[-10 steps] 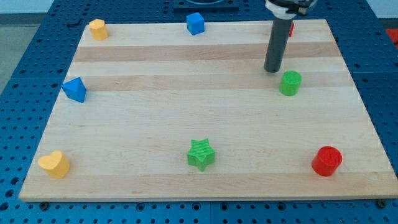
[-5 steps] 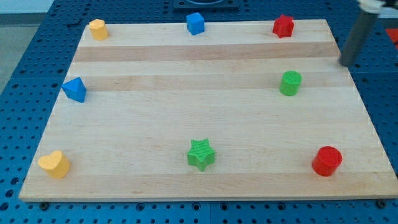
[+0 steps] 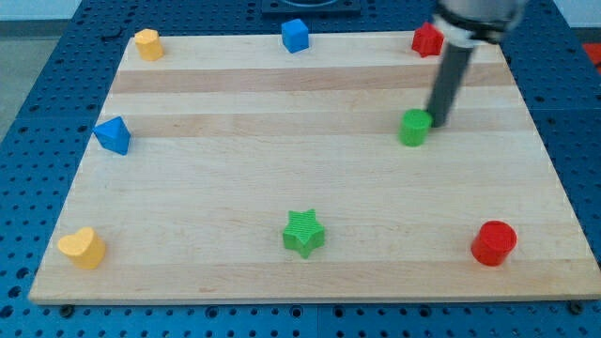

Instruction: Push green circle to the center of the board

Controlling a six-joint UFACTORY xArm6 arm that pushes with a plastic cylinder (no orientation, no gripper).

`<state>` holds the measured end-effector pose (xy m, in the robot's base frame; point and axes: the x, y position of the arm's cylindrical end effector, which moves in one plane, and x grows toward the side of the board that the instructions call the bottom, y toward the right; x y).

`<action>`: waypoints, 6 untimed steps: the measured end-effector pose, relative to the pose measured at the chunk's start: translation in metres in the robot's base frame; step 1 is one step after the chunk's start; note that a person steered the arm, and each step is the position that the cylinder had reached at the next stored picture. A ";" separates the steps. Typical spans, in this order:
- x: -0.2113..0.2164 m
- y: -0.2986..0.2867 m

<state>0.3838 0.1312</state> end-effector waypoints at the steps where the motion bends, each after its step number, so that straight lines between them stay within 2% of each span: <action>1: 0.000 -0.083; 2: -0.010 -0.085; 3: -0.015 -0.042; 4: 0.002 0.006; 5: 0.038 0.023; 6: 0.046 -0.014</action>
<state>0.4295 0.1174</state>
